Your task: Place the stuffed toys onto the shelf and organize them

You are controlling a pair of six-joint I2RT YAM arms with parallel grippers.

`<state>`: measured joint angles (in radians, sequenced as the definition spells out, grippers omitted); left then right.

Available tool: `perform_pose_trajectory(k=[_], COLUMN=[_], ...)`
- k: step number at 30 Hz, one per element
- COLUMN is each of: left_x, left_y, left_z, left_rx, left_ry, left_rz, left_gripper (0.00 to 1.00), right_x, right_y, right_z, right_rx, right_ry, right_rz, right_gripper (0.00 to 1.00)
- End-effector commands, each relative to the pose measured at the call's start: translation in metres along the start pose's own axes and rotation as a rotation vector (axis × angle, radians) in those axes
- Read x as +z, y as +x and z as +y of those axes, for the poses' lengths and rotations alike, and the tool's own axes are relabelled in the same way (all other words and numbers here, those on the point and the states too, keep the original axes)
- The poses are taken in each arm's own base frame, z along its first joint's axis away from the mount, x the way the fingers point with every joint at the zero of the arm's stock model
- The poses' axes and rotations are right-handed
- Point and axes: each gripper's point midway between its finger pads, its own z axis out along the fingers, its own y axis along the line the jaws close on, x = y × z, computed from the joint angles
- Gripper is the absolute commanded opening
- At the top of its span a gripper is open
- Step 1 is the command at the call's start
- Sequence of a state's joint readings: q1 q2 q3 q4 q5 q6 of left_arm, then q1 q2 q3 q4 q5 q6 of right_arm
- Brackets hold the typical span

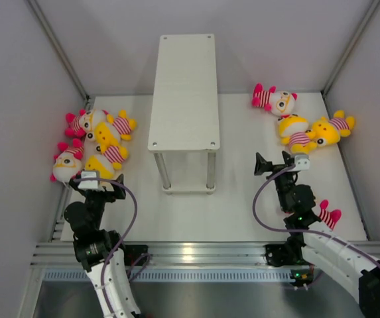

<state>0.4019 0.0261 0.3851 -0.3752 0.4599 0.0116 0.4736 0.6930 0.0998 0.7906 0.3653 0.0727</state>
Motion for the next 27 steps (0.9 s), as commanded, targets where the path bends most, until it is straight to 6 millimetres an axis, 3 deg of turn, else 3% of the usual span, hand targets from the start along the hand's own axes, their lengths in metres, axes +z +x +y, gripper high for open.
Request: perform_pose_trajectory(k=[1,2,4,5,6,8,9,11,12,14,15,17,18,20,21,22,27], left_x=[0.002,0.005,0.007,0.008,0.008,0.006,0.006,0.006,0.007,0.01,0.01,0.015,0.015,0.018,0.019,0.019,0.027], left_y=[-0.016,-0.014,-0.017,-0.018,-0.019,-0.029,-0.031,-0.037,-0.037,-0.039,-0.037,-0.033,-0.03,-0.016,-0.016,-0.02,-0.02], left_z=[0.005,0.008,0.007,0.006,0.006,0.008,0.011,0.016,0.018,0.031,0.036,0.051,0.054,0.055,0.055,0.055,0.045], left_rx=[0.042,0.049,0.076,0.082,0.075,0.054,0.053,0.033,0.029,0.075,0.083,0.086,0.065,0.003,0.005,-0.016,-0.031], left_ry=[-0.024,-0.03,-0.016,-0.01,-0.008,-0.03,-0.05,-0.078,-0.087,-0.137,-0.161,-0.22,-0.238,-0.244,-0.239,-0.249,-0.173], left_rz=[-0.068,-0.075,-0.098,-0.104,-0.11,-0.13,-0.132,-0.129,-0.116,-0.075,-0.052,0.005,0.026,0.096,0.098,0.09,0.116], left_gripper=[0.99,0.99,0.99,0.99,0.99,0.99,0.99,0.99,0.99,0.99,0.99,0.99,0.99,0.99,0.99,0.99,0.99], right_x=[0.012,0.012,0.027,0.028,0.034,0.057,0.06,0.085,0.102,0.119,0.142,0.154,0.173,0.193,0.209,0.218,0.257], right_y=[-0.028,-0.016,-0.017,-0.001,0.002,-0.006,0.004,-0.009,-0.012,-0.014,-0.024,-0.021,-0.027,-0.033,-0.032,-0.031,0.008], right_z=[0.013,0.016,0.028,0.037,0.041,0.052,0.049,0.061,0.05,0.04,0.018,-0.001,-0.026,-0.044,-0.072,-0.083,-0.159], right_rx=[0.038,0.029,0.045,0.025,0.025,0.07,0.067,0.116,0.135,0.244,0.284,0.369,0.391,0.442,0.466,0.494,0.518], right_ry=[-0.04,-0.051,-0.078,-0.124,-0.135,-0.12,-0.101,-0.134,-0.091,-0.039,0.029,0.072,0.12,0.135,0.183,0.202,0.364], right_rz=[-0.048,0.016,0.081,0.175,0.216,0.286,0.36,0.394,0.431,0.48,0.475,0.526,0.502,0.473,0.461,0.453,0.492], right_gripper=[0.99,0.99,0.99,0.99,0.99,0.99,0.99,0.99,0.99,0.99,1.0,0.99,0.99,0.99,0.97,0.96,0.91])
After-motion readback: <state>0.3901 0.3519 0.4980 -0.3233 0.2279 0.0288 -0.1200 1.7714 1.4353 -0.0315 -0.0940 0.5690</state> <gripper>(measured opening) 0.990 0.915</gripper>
